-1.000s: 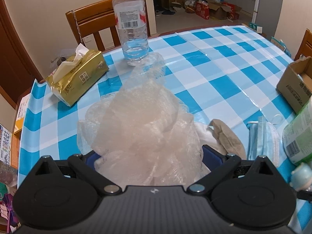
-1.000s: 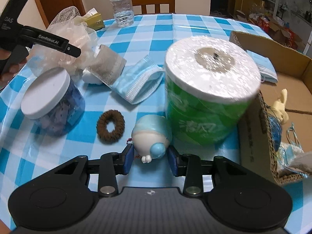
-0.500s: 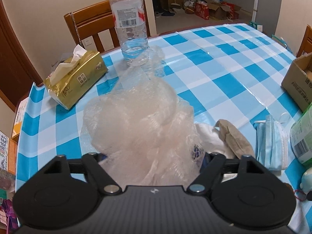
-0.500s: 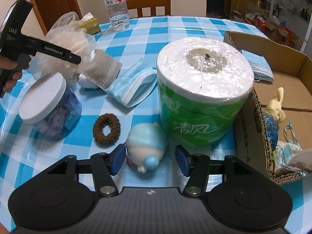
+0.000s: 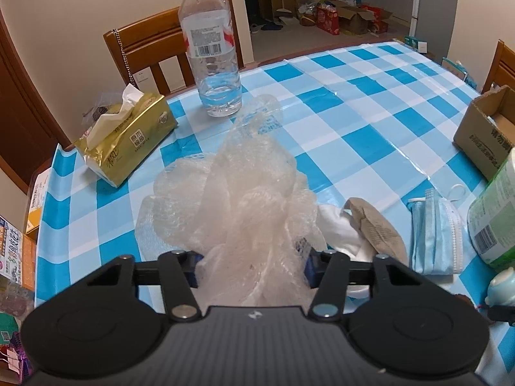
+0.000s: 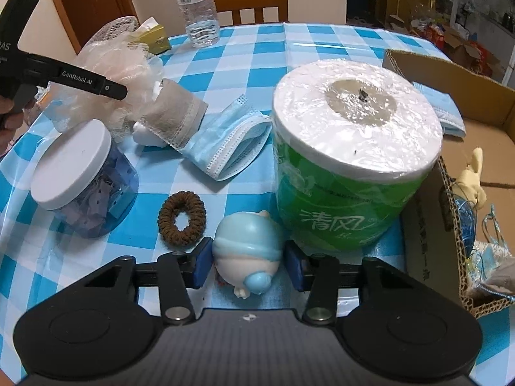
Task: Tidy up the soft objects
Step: 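Close the left tool on the pink mesh bath puff while the right tool holds the figurine, then carry the figurine into the box and open the right tool while the left carries the puff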
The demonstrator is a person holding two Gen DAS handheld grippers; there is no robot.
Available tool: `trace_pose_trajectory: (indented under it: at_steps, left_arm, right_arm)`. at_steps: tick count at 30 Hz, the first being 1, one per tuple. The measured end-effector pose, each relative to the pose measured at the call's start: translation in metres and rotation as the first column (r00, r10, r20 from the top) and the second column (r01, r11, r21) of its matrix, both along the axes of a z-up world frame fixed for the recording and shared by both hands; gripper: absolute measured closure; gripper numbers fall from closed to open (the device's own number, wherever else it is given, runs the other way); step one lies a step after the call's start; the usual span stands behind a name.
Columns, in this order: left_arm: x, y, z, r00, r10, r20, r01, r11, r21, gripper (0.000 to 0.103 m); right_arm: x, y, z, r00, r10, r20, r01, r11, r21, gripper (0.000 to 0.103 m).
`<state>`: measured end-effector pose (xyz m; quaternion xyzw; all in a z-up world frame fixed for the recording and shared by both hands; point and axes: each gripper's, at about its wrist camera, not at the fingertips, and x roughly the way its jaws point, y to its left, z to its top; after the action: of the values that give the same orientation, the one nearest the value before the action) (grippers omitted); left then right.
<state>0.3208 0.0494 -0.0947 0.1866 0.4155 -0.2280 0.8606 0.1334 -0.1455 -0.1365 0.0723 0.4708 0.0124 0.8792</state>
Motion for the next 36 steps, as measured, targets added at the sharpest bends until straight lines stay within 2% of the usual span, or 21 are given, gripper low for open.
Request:
trace_pose_trajectory:
  at_steps: [10, 19, 23, 29, 36]
  left_arm:
    - [-0.014, 0.010, 0.023, 1.000, -0.025, 0.009, 0.025, 1.000, 0.010, 0.062]
    - [-0.038, 0.018, 0.061, 0.997, -0.073, 0.040, 0.073, 0.997, -0.009, 0.065]
    - [-0.057, 0.011, 0.081, 0.992, -0.107, 0.061, 0.108, 0.994, -0.004, 0.065]
    - [-0.087, -0.006, 0.110, 0.994, -0.086, 0.074, 0.089, 0.995, -0.043, 0.065]
    - [-0.120, -0.043, 0.133, 0.991, -0.095, 0.089, 0.102, 0.992, -0.070, 0.065]
  right_arm:
    - [-0.013, 0.000, 0.025, 0.997, 0.081, 0.013, -0.080, 0.996, -0.037, 0.052]
    - [-0.037, -0.003, 0.054, 0.993, 0.118, 0.004, -0.118, 0.990, -0.077, 0.052]
    - [-0.054, -0.008, 0.074, 0.987, 0.156, 0.034, -0.152, 0.984, -0.094, 0.052]
    - [-0.072, -0.037, 0.103, 0.971, 0.227, 0.073, -0.218, 0.970, -0.110, 0.052]
    - [-0.080, -0.089, 0.119, 0.966, 0.227, 0.121, -0.207, 0.965, -0.161, 0.052]
